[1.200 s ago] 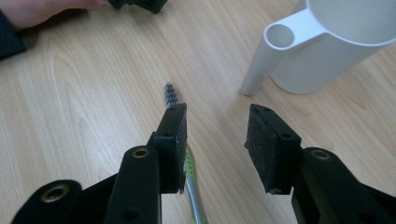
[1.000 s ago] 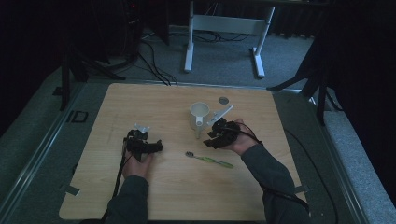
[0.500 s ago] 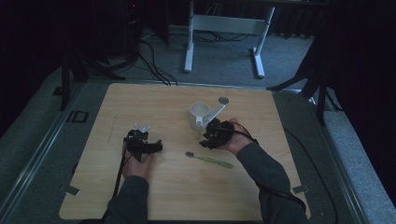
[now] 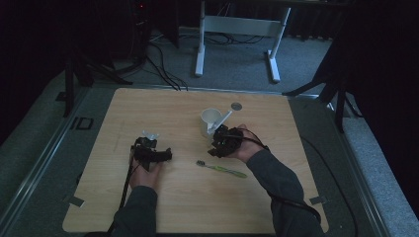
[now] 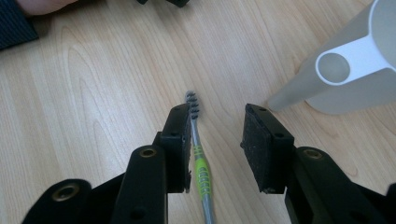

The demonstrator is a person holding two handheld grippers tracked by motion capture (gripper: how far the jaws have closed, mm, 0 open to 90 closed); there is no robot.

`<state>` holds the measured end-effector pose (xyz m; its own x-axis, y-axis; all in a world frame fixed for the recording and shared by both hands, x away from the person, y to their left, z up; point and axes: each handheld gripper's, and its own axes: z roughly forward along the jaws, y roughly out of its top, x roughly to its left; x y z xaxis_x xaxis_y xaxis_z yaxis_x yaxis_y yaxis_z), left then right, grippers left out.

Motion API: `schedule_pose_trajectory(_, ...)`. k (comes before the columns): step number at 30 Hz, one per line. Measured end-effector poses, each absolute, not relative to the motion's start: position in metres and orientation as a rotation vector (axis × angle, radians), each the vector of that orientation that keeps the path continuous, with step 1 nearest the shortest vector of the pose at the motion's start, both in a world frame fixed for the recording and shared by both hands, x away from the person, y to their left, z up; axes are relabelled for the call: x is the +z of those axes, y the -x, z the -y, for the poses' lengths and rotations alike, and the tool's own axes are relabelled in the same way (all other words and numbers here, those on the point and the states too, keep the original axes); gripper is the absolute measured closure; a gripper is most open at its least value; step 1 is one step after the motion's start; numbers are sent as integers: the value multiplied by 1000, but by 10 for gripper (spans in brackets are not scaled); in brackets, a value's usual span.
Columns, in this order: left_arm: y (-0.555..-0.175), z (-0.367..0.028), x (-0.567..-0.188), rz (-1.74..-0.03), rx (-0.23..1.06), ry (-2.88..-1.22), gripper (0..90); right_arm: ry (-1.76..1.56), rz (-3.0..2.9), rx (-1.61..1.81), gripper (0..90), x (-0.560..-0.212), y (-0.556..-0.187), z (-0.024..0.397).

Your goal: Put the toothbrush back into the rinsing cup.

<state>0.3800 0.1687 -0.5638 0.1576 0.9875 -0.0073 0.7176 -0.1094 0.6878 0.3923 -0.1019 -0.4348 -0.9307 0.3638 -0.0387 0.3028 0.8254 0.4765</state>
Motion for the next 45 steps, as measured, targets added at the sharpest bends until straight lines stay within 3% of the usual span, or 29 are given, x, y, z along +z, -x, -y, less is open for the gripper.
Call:
schedule_pose_trajectory(17, -380, -169, -564, -1616, 637, -1889, 39, -478, -2933, 646, 662, -441, -391, 92)
schedule_pose_trajectory(45, -380, -169, -564, -1615, 637, -1890, 40, -510, -2996, 482, 647, -455, -395, 89)
